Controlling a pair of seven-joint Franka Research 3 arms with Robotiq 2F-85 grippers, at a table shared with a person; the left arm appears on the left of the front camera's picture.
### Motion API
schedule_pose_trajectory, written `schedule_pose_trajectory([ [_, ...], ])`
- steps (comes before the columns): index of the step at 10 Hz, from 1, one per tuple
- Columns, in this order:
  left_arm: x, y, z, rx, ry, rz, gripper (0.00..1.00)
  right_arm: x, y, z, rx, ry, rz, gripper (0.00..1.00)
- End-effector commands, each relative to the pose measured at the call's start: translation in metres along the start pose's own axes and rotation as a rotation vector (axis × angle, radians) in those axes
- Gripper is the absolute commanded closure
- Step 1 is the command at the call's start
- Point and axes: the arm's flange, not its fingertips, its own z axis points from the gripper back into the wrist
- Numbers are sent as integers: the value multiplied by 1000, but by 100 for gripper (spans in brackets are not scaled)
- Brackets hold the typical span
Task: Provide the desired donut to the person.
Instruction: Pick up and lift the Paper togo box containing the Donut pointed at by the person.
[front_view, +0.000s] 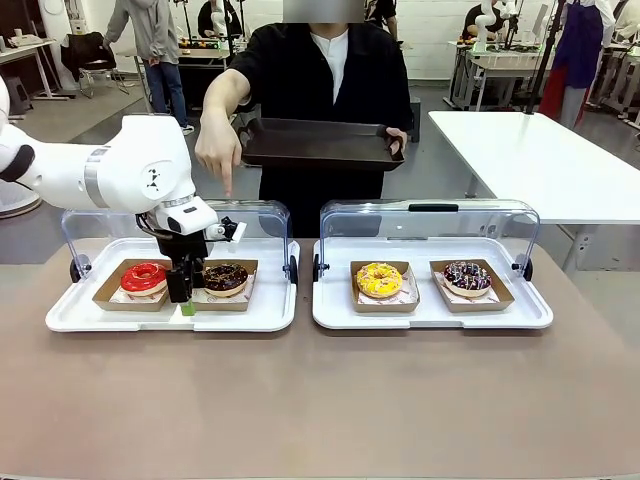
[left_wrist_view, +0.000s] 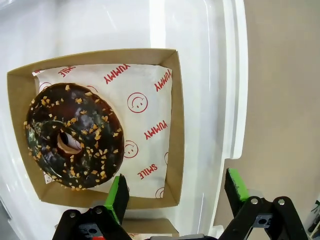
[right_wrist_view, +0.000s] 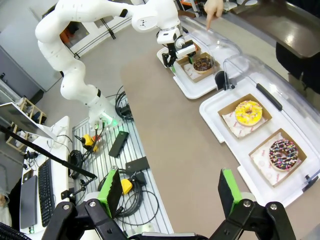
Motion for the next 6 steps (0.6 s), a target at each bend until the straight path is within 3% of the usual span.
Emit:
schedule_pose_trajectory([
  [1, 1, 1, -6, 22, -15, 7, 0, 1, -1, -1, 10, -14, 12, 0],
  [6, -1, -3, -5, 63, 4, 2, 0, 1, -1, -1, 10, -14, 12, 0],
])
